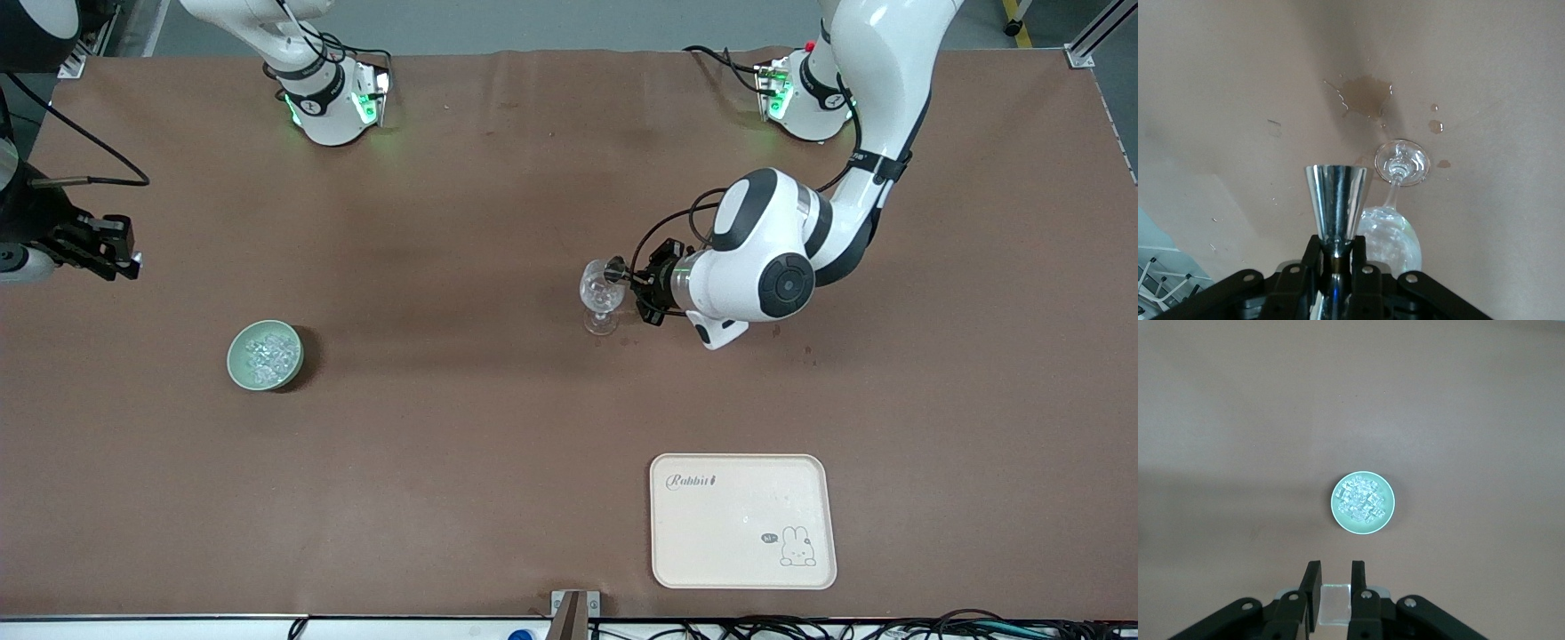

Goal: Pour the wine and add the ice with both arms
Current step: 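Tilt the jigger over the wine glass with the left gripper to pour, then carry the jigger to the tray while the right gripper nears the glass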

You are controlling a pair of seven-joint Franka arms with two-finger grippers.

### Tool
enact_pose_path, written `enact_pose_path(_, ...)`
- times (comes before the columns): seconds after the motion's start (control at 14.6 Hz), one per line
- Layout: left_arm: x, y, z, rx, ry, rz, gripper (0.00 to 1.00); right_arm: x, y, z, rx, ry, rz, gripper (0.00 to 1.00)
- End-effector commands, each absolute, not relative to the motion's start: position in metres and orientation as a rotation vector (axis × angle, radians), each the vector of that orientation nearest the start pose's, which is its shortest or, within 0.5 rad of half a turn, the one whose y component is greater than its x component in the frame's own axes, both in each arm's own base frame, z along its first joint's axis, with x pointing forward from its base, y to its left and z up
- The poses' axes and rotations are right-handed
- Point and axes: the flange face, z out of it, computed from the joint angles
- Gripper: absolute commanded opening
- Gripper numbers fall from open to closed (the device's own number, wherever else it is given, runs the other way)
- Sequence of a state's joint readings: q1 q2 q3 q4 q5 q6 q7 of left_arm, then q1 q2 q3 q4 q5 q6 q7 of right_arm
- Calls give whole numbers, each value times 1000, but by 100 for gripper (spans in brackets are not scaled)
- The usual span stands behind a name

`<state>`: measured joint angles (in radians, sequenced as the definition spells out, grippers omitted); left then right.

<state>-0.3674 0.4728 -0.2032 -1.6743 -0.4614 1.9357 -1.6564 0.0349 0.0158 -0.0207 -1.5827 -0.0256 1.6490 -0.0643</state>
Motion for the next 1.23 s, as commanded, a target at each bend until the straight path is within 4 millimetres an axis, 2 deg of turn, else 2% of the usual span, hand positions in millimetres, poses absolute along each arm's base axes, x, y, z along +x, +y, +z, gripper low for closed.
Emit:
enact_pose_path(0.0,536,-365,339,-2423,-1890,770,1,563,8,620,-3155,-125,-84,3)
enact_pose_path(0.27,537,-367,343,-2440,-1884,783,1,563,8,621,-3155,-125,-84,3)
enact_pose_path(0.48,547,-364,356,-2462,-1907,815,1,563,9,620,-3155,-125,-82,3)
enact_pose_path(0.55,556,-360,365,-2473,-1937,868,1,563,9,621,-3154,-125,-84,3)
enact_pose_path(0.68,573,-341,374,-2503,-1981,989,1,563,10,622,-3154,-127,-87,3)
enact_pose_path(0.89,602,-301,382,-2554,-2061,1150,1,563,9,622,-3154,-125,-87,3)
enact_pose_path(1.09,646,-251,383,-2619,-2177,1290,1,563,13,622,-3152,-117,-97,3)
enact_pose_path(1.16,660,-235,381,-2634,-2217,1323,1,564,24,622,-3152,-86,-102,3)
